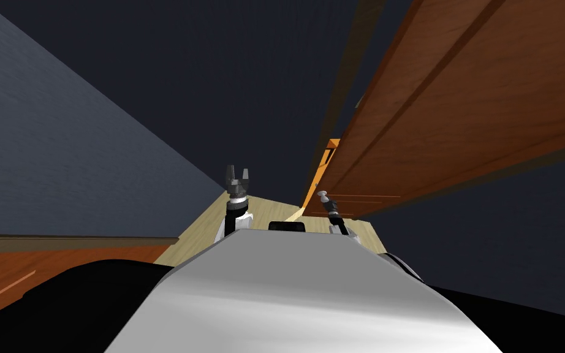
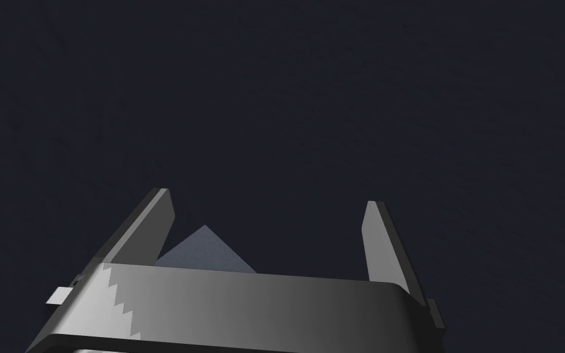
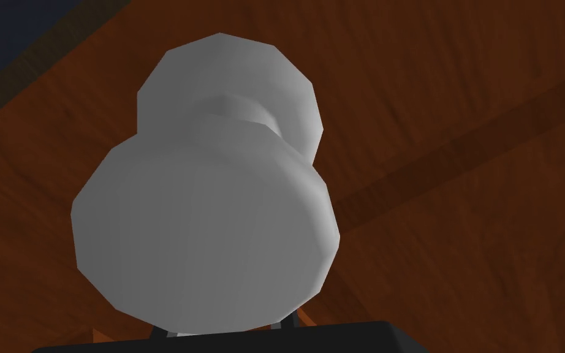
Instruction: Pull the door open
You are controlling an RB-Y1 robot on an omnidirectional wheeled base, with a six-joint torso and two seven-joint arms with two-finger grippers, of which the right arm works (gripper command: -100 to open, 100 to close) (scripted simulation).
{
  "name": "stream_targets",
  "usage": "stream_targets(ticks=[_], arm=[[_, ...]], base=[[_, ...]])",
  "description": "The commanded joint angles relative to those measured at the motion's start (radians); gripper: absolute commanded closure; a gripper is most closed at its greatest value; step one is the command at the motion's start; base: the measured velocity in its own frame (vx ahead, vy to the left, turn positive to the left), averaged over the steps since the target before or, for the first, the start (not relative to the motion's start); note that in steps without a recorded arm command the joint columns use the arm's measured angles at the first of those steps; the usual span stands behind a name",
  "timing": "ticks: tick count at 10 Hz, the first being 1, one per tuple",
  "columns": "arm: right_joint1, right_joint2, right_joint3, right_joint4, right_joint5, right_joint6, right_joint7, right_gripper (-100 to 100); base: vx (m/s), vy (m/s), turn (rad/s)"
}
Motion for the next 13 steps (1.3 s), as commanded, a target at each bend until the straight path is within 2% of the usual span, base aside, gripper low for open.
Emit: stream_targets(ticks=[1,2,3,4,5,7,8,10,11,12,13], arm=[[-0.004,0.016,0.011,-0.038,0.006,-0.006,0.003,100],[-0.004,0.016,0.011,-0.036,0.006,-0.006,0.003,100],[-0.005,0.014,0.023,-0.038,-0.009,-0.005,-0.039,100],[-0.005,0.014,0.023,-0.038,-0.009,-0.005,-0.039,100],[-0.006,0.011,0.034,-0.038,-0.024,-0.004,-0.077,100],[-0.006,0.011,0.034,-0.038,-0.024,-0.004,-0.080,100],[-0.007,0.009,0.045,-0.039,-0.039,-0.003,-0.122,100],[-0.007,0.009,0.045,0.010,-0.039,-0.003,-0.122,100],[-0.007,0.009,0.045,0.003,-0.039,-0.003,-0.122,100],[-0.007,0.009,0.045,0.016,-0.039,-0.003,-0.122,100],[-0.007,0.009,0.045,-0.017,-0.039,-0.003,-0.122,100]], base=[[0.004,0.002,-0.024],[-0.001,0.002,-0.011],[-0.032,-0.005,0.023],[-0.029,-0.012,0.036],[-0.027,-0.019,0.050],[-0.012,-0.007,0.010],[-0.018,-0.001,0.010],[-0.014,-0.003,0.019],[0.000,0.000,0.000],[-0.014,0.000,-0.001],[-0.013,-0.001,-0.014]])
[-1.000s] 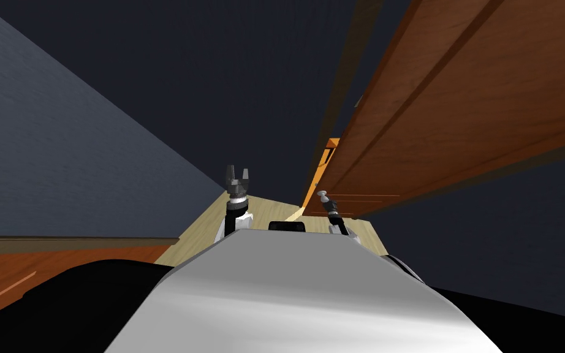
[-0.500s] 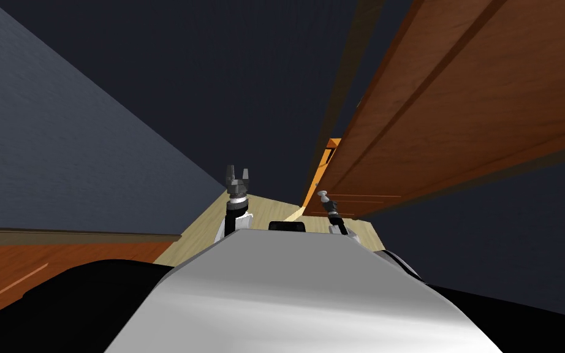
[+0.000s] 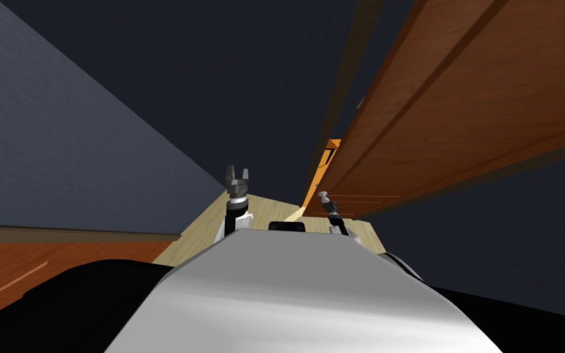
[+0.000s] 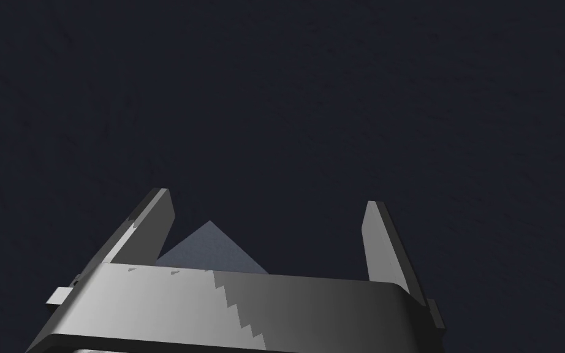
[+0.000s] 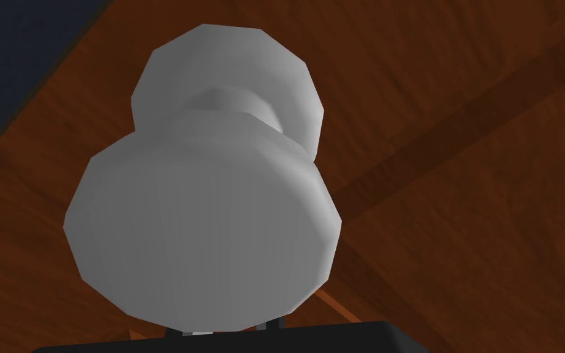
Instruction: Pull the door open
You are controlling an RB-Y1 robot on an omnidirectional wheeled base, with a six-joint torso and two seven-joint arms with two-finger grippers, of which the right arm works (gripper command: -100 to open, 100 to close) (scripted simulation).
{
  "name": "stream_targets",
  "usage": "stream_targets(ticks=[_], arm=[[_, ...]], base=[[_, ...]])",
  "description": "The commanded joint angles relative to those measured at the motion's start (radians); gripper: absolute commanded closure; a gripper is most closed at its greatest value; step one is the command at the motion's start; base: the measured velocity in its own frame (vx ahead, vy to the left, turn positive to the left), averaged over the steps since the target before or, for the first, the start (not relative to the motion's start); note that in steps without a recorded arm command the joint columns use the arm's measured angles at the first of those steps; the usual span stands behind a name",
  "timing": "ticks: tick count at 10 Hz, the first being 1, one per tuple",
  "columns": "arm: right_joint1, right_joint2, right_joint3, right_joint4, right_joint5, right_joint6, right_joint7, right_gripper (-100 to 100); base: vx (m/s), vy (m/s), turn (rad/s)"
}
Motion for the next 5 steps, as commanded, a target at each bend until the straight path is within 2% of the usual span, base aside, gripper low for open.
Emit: stream_targets(ticks=[1,4,5], arm=[[-0.010,0.016,0.009,-0.046,0.006,-0.019,0.001,100],[-0.010,0.016,0.009,-0.046,0.006,-0.019,0.001,100],[0.031,-0.005,0.007,-0.068,-0.012,0.010,-0.032,100]], base=[[-0.006,-0.006,-0.026],[0.006,0.000,0.005],[-0.035,-0.029,0.061]])
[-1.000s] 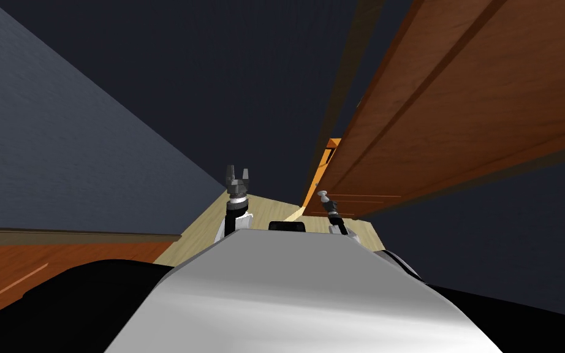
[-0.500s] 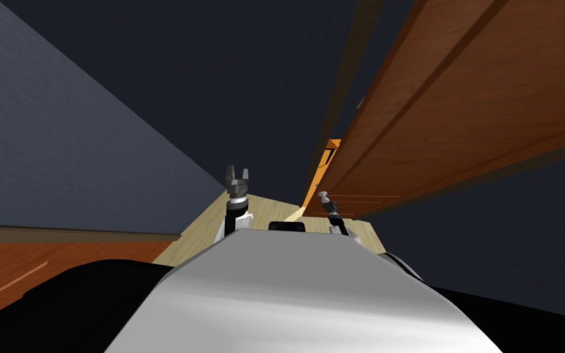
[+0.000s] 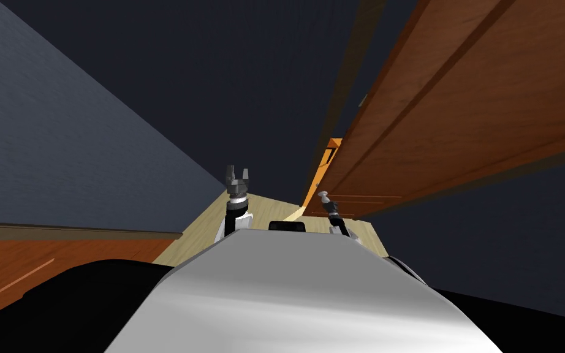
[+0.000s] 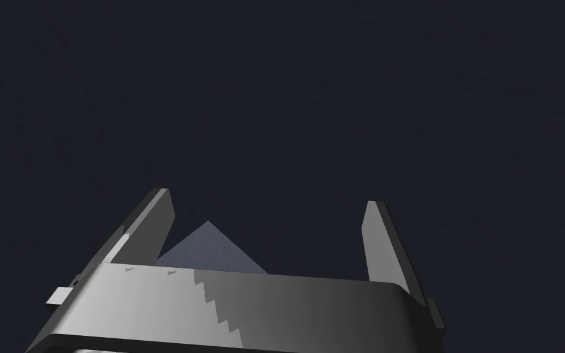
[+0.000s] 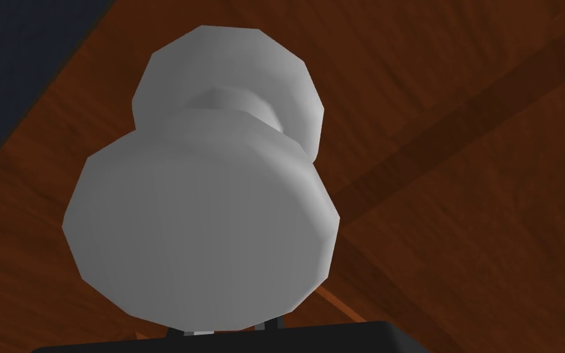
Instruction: Pull the door open
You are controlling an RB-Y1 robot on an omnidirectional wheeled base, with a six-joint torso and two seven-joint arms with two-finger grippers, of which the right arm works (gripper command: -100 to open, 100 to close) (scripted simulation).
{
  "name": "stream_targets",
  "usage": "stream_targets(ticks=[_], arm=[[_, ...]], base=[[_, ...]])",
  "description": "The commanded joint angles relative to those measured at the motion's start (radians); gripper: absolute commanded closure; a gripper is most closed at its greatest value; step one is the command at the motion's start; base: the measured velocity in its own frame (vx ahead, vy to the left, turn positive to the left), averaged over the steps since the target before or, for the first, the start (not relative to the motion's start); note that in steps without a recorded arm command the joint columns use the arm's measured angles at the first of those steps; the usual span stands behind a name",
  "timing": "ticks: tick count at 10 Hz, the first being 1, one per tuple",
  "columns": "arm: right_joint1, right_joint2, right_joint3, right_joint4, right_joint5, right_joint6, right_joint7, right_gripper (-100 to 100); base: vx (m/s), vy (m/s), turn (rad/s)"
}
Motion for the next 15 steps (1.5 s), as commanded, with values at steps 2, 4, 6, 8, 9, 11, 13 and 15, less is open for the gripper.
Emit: stream_targets(ticks=[2,4,6,8,9,11,13,15], arm=[[0.008,-0.006,0.019,-0.015,-0.015,-0.013,-0.072,100],[0.018,-0.016,0.035,-0.025,-0.031,-0.020,-0.127,100],[0.050,-0.025,0.042,-0.044,-0.045,0.005,-0.151,-100],[0.062,-0.032,0.056,-0.060,-0.060,-0.001,-0.187,-100],[0.069,-0.035,0.064,-0.069,-0.068,-0.004,-0.209,-100],[0.085,-0.044,0.082,-0.091,-0.089,-0.013,-0.265,-100],[0.104,-0.054,0.103,-0.115,-0.111,-0.022,-0.325,-100],[0.113,-0.059,0.113,-0.127,-0.123,-0.026,-0.373,-100]], base=[[-0.071,-0.034,0.054],[-0.090,-0.015,0.097],[-0.054,-0.019,0.006],[-0.039,-0.024,-0.013],[-0.059,0.027,0.074],[-0.067,0.033,0.013],[-0.062,0.008,0.006],[-0.041,-0.015,0.006]])
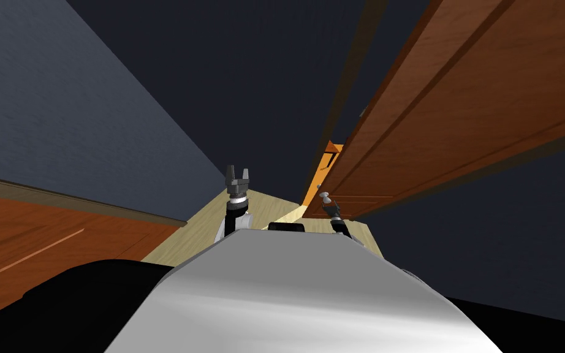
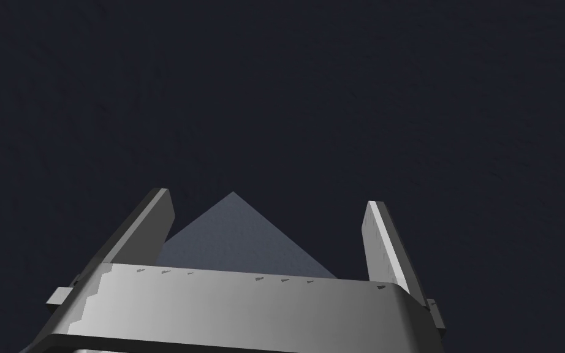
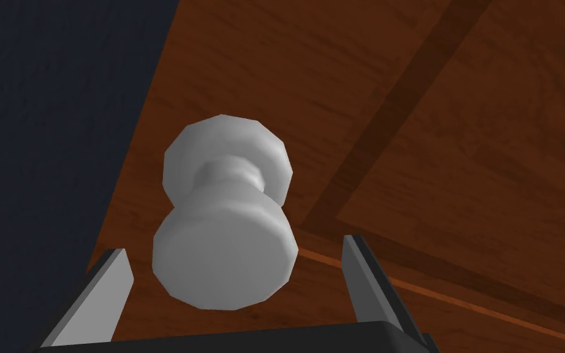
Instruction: Pull the door open
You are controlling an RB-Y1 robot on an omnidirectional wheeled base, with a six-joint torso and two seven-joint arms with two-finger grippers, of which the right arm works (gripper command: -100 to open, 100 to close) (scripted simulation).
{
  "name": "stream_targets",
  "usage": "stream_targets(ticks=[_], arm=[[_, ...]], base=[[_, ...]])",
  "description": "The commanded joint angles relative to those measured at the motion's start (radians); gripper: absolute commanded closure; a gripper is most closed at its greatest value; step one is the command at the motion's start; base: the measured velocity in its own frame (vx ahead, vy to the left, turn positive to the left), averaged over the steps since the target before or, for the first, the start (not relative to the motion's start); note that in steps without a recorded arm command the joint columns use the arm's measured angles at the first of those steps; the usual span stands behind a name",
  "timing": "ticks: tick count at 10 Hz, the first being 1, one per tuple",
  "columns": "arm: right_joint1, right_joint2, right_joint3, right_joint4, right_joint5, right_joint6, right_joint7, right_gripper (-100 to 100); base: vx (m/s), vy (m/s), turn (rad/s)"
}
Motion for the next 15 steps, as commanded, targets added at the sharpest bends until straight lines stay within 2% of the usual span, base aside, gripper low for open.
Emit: stream_targets(ticks=[1,2,6,7,9,10,15], arm=[[0.016,-0.008,0.017,-0.020,-0.018,-0.007,-0.050,-100],[0.016,-0.008,0.017,-0.020,-0.018,-0.007,-0.065,-100],[0.045,-0.024,0.050,-0.059,-0.055,-0.021,-0.179,-100],[0.045,-0.024,0.050,-0.059,-0.055,-0.021,-0.186,-100],[0.064,-0.033,0.071,-0.083,-0.078,-0.030,-0.251,-100],[0.064,-0.033,0.071,-0.083,-0.078,-0.030,-0.258,-100],[0.100,-0.051,0.111,-0.130,-0.122,-0.047,-0.378,-100]], base=[[-0.057,-0.013,0.011],[-0.041,-0.003,0.002],[-0.049,0.001,0.005],[-0.033,-0.005,0.004],[-0.046,-0.007,0.008],[-0.039,-0.008,0.001],[-0.050,-0.004,0.006]])
